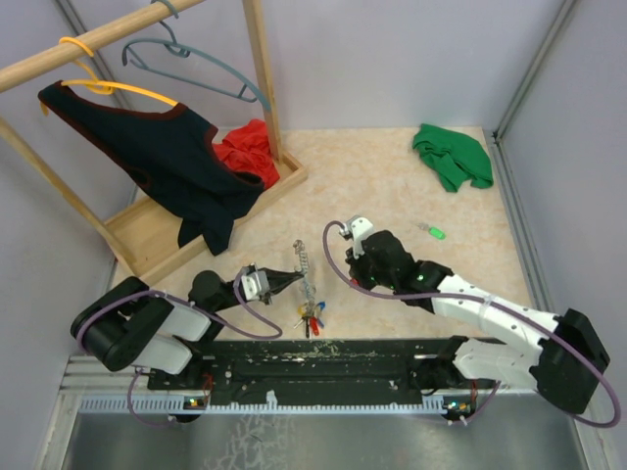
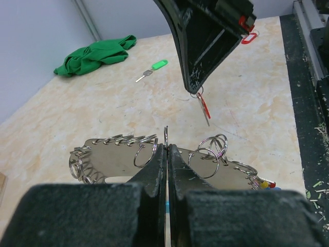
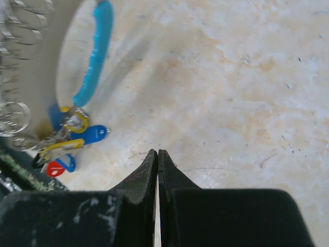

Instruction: Put the keys on the keyring

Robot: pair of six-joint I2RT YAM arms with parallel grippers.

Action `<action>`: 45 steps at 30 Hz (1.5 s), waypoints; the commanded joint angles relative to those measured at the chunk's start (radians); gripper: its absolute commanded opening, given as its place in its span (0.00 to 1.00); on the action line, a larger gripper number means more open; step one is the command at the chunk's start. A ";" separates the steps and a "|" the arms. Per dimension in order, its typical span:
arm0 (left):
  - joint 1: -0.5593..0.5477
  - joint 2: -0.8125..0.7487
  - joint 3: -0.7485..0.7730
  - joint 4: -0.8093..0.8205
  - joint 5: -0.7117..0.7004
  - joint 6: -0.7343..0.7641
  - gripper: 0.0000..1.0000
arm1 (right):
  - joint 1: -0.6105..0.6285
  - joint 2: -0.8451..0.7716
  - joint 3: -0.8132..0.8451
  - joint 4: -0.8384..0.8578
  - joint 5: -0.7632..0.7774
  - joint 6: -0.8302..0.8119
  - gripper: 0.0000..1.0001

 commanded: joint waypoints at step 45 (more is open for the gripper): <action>0.006 -0.015 -0.017 0.271 -0.054 0.012 0.00 | -0.089 0.360 0.092 0.222 0.125 0.035 0.48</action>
